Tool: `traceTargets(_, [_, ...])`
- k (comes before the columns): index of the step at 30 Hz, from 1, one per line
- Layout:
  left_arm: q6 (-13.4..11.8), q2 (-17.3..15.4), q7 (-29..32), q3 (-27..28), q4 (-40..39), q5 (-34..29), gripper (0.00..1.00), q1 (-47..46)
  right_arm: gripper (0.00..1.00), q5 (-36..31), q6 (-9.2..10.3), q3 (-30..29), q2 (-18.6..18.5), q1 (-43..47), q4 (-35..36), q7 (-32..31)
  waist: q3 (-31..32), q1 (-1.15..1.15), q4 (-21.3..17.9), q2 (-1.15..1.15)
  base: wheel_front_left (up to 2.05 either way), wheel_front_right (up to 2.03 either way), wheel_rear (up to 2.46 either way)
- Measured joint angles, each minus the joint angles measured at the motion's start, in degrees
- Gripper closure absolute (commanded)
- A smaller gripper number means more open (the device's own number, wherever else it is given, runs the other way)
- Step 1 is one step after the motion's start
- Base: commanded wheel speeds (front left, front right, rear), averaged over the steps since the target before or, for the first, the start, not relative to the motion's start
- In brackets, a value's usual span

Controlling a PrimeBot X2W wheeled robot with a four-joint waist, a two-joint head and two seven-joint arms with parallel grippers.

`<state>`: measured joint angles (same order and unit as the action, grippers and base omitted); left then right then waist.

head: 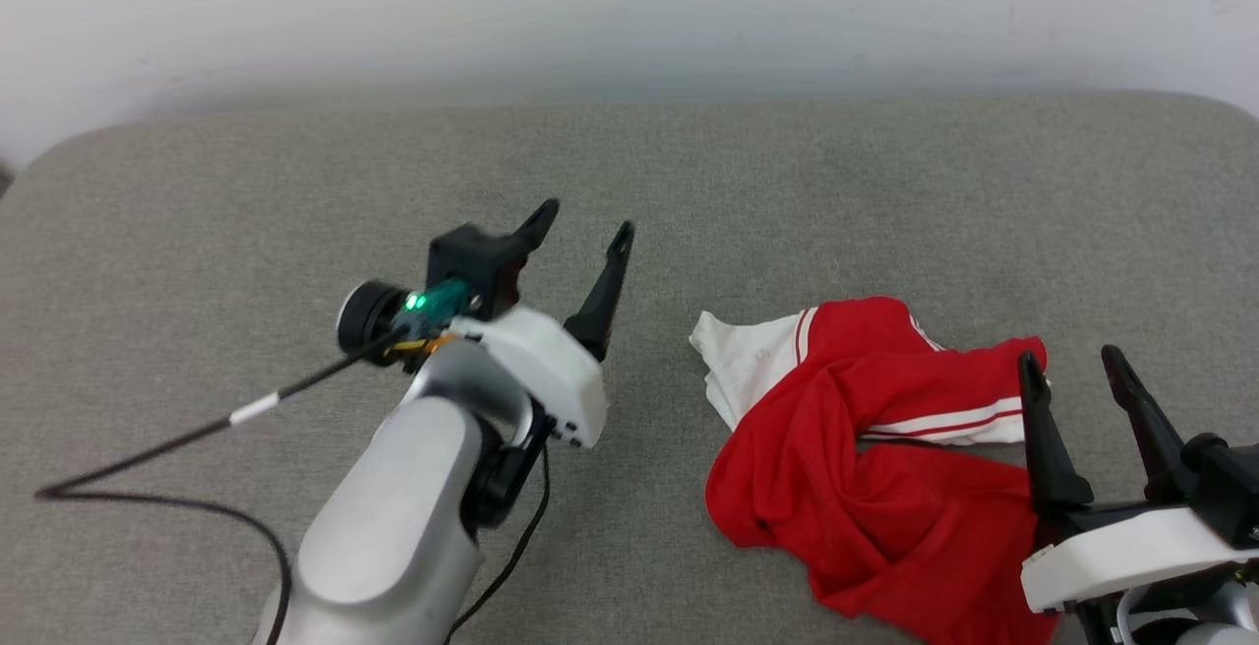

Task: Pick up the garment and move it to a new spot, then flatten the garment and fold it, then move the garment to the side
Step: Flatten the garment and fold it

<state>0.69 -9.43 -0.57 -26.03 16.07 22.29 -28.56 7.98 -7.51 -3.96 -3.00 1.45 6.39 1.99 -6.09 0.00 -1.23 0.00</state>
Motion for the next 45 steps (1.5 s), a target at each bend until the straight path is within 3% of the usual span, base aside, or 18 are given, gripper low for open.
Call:
traceTargets(6, [4.27, 2.65, 13.34, -4.37, 7.39, 2.24, 0.00, -10.29, 0.00, 0.23, 0.00, 0.66, 0.04, -1.80, 0.16, 0.86, -4.00, 0.00, -2.14, 0.00, 0.00, 0.00, 0.00])
traceTargets(10, [5.71, 2.71, 23.39, -7.22, 12.79, 4.08, 0.00, -14.84, 0.00, 0.80, 0.00, 0.98, 0.05, -2.66, -0.10, 1.57, -6.18, 0.00, -4.02, 0.00, 0.00, 0.00, 0.00])
traceTargets(16, [6.65, 2.19, 37.16, -13.16, 20.35, 7.54, 0.00, -17.97, 0.00, 1.68, 0.00, 1.91, 0.07, -3.67, -1.34, 2.60, -9.28, 0.00, -7.01, 0.00, 0.00, 0.00, 0.00])
traceTargets(23, [6.68, 1.59, 44.95, -16.75, 23.60, 12.68, 0.00, -20.13, 0.00, 2.61, 0.00, 2.74, 0.07, -4.23, -2.89, 3.97, -10.82, 0.00, -9.06, 0.00, 0.00, 0.00, 0.00])
traceTargets(24, [6.68, 1.40, 45.56, -17.16, 23.70, 13.32, 0.22, -20.39, 0.00, 2.66, 0.01, 2.75, 0.07, -4.32, -3.01, 4.09, -10.92, 0.00, -9.22, 0.00, 0.00, 0.00, 0.00])
traceTargets(25, [6.66, 1.21, 45.87, -17.62, 23.73, 13.80, 0.56, -20.63, 0.00, 2.66, 0.01, 2.77, 0.07, -4.43, -3.14, 4.10, -10.98, 0.00, -9.34, 0.00, 0.00, 0.00, 0.00])
traceTargets(26, [6.66, 1.04, 45.85, -17.97, 23.63, 14.21, 1.00, -20.73, 0.00, 2.66, 0.00, 2.77, 0.07, -4.47, -3.25, 4.11, -11.01, 0.00, -9.40, 0.00, 0.00, 0.00, 0.00])
traceTargets(37, [6.37, -2.34, 32.60, -17.91, 19.07, 13.73, 1.00, -19.65, 0.00, 1.61, 0.00, 0.59, 0.09, -3.74, -2.86, 2.81, -7.51, 0.00, -6.40, 0.00, 0.00, 0.00, 0.00])
traceTargets(40, [4.87, -4.03, 29.50, -16.56, 14.96, 13.30, 1.00, -18.45, 0.00, 1.31, 0.00, -0.24, 0.08, -2.85, -2.35, 1.90, -6.06, 0.00, -4.63, 0.00, 0.00, 0.00, 0.00])
traceTargets(45, [0.41, -9.79, 26.28, -13.14, 7.45, 13.78, 1.00, -12.21, 0.00, 1.09, 0.00, -1.25, 0.09, -1.65, -1.24, 0.91, -3.78, 0.00, -1.72, 0.00, 0.00, 0.00, 0.00])
